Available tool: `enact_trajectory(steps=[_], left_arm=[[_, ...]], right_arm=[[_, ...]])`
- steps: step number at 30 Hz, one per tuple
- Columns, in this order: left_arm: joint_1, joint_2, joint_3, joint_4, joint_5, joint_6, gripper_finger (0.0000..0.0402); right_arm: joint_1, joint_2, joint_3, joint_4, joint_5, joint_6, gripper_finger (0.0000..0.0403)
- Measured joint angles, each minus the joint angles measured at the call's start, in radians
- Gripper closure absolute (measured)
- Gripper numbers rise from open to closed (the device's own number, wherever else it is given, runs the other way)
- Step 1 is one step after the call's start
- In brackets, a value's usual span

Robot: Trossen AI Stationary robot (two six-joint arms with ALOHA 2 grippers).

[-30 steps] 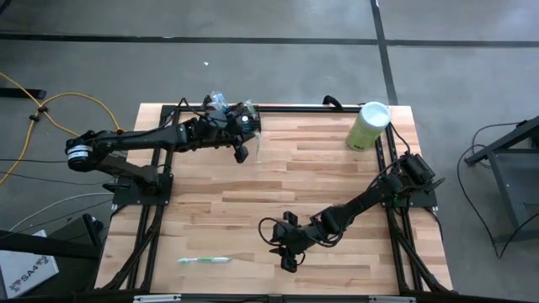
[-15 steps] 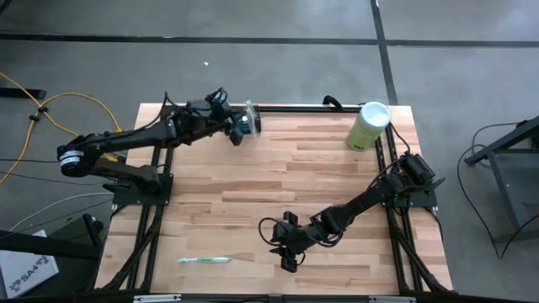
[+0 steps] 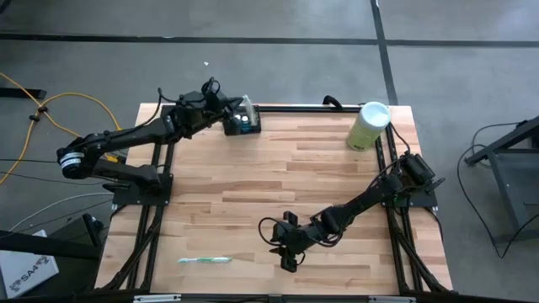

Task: Pick & Place toothbrushing station
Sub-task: Put the top green toothbrush into the wire organizer

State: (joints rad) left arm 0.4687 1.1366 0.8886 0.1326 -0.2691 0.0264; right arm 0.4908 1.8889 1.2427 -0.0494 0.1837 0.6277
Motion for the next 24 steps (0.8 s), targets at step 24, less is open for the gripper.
enact_trajectory(steps=[24], left_arm=[[0.069,0.072,0.000,0.164,0.007,0.056,0.0401]], right_arm=[[0.000,0.000,0.000,0.000,0.023,-0.003,0.0255]])
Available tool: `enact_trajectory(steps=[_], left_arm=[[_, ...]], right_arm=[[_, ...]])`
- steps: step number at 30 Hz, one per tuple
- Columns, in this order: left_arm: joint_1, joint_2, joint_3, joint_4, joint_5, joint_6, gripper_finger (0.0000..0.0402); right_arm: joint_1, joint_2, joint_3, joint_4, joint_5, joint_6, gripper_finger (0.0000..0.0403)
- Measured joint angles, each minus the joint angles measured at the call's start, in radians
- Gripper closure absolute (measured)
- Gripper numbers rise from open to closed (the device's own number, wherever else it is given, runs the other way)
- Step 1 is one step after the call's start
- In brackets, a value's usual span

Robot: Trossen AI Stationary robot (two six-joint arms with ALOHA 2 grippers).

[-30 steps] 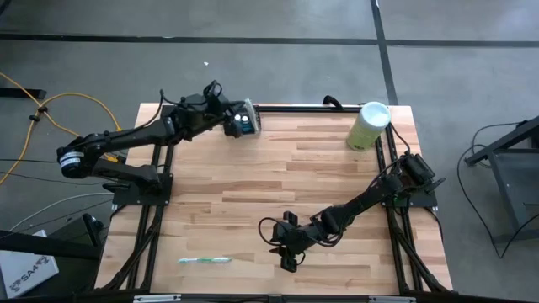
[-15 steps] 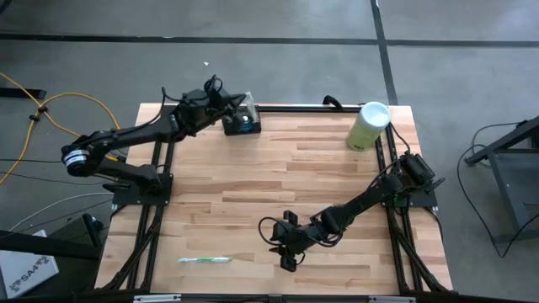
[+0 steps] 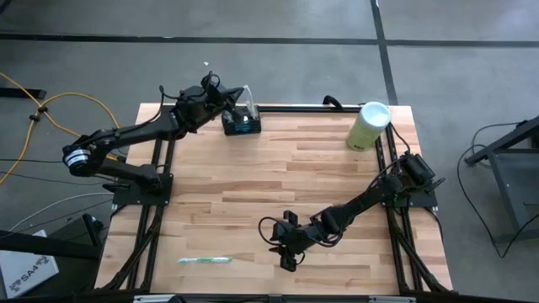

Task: Pick & Place toothbrushing station
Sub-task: Put the top green toothbrush into the wire organizer

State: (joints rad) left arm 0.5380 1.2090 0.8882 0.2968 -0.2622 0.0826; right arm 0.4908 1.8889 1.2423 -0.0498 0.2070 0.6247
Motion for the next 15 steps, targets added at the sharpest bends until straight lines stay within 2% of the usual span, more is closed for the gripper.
enact_trajectory(steps=[15], left_arm=[[0.057,0.084,0.000,0.106,-0.001,0.068,0.0401]], right_arm=[[0.000,0.000,0.000,-0.004,0.003,0.000,0.0255]])
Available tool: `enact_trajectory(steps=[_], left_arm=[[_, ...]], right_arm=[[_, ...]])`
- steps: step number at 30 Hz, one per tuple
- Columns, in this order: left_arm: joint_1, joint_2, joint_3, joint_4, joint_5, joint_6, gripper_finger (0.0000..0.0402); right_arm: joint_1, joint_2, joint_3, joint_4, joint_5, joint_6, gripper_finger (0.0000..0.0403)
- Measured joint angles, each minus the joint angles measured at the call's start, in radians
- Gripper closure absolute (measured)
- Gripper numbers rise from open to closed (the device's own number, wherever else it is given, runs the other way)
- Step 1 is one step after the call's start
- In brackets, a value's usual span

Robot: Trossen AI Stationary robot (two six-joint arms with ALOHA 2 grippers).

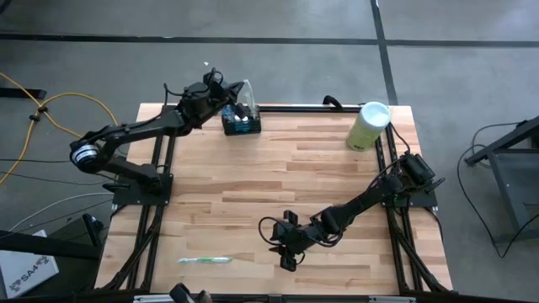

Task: Pick & Place toothbrushing station
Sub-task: Put the top green toothbrush into the wire organizer

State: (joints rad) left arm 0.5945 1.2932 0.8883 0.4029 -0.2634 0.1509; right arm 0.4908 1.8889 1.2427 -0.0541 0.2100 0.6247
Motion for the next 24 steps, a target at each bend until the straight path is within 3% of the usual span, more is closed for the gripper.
enact_trajectory(steps=[18,24], left_arm=[[0.006,0.029,0.000,0.014,0.002,0.030,0.0401],[0.006,0.029,0.000,-0.080,0.002,-0.013,0.0401]], right_arm=[[0.000,0.000,0.000,-0.003,0.000,0.000,0.0255],[0.000,0.000,0.000,-0.003,0.000,0.000,0.0255]])
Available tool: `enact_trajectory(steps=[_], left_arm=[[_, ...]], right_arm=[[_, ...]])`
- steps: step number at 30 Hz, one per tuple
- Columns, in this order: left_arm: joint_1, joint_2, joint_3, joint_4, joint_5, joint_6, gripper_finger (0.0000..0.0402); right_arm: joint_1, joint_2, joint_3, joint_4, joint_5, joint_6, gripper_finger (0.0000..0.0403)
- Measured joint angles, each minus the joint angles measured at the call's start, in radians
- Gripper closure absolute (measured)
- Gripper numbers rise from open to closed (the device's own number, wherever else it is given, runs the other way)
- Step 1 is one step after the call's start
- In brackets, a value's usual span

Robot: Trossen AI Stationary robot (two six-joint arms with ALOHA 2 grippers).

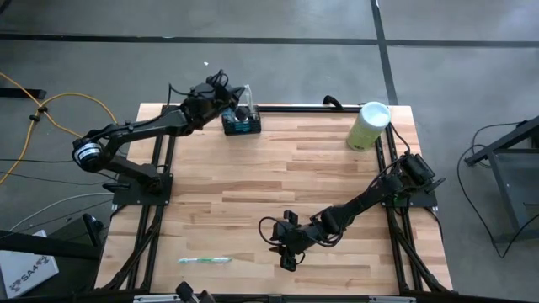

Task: Pick & Place toothbrushing station
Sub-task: Put the top green toothbrush into the wire organizer

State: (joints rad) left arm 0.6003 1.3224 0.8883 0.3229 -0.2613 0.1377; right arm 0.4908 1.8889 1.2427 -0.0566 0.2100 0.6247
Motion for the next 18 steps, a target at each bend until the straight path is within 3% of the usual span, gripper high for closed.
enact_trajectory(steps=[9,18], left_arm=[[-0.030,0.004,-0.001,-0.029,-0.006,-0.033,0.0401],[-0.064,0.125,-0.002,-0.002,-0.042,-0.077,0.0401]], right_arm=[[0.000,0.000,0.000,0.000,0.000,0.004,0.0255],[0.004,0.000,0.000,-0.005,-0.005,0.034,0.0255]])
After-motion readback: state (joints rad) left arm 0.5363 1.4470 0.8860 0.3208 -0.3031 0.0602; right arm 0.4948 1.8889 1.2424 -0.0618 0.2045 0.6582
